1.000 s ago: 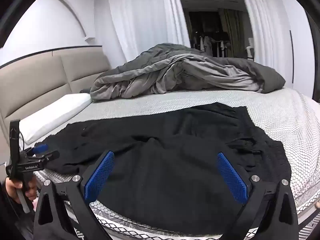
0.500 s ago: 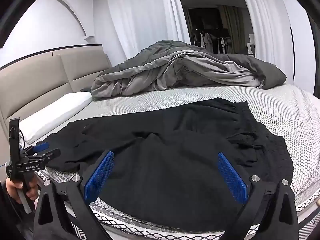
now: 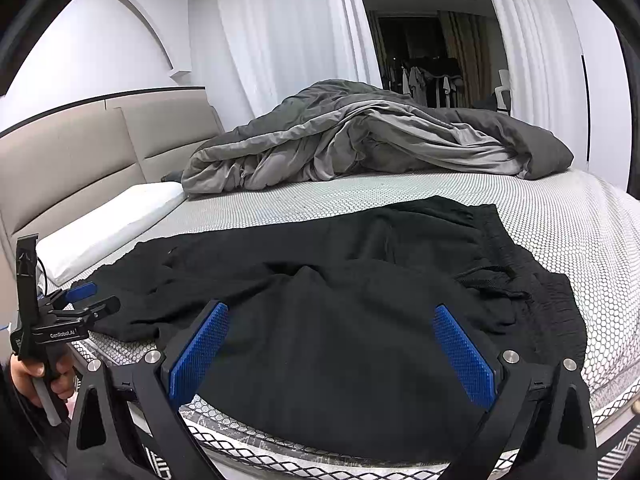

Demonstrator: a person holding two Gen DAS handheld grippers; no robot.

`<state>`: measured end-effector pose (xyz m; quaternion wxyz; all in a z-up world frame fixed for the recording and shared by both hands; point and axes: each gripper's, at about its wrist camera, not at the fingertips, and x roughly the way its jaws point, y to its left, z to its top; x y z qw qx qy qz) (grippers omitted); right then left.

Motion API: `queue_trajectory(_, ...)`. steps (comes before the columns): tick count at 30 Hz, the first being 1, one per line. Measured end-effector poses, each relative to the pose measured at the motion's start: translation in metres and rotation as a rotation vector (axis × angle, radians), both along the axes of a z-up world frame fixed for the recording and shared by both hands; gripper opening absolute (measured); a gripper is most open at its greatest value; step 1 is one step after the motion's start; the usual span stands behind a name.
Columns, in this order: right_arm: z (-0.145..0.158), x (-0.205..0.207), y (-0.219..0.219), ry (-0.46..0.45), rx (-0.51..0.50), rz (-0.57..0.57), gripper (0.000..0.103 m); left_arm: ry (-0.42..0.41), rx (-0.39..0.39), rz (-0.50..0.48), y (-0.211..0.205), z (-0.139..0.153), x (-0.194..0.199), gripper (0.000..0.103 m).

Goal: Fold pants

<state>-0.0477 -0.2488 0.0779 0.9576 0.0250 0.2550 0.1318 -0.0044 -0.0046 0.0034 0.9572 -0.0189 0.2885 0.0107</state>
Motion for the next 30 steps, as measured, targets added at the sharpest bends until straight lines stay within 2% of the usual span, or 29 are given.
queue_trajectory(30,-0.0006,-0.0006,0.0002,0.001,-0.001,0.000,0.103,-0.002,0.003,0.003,-0.0030,0.0000,-0.0004,0.102)
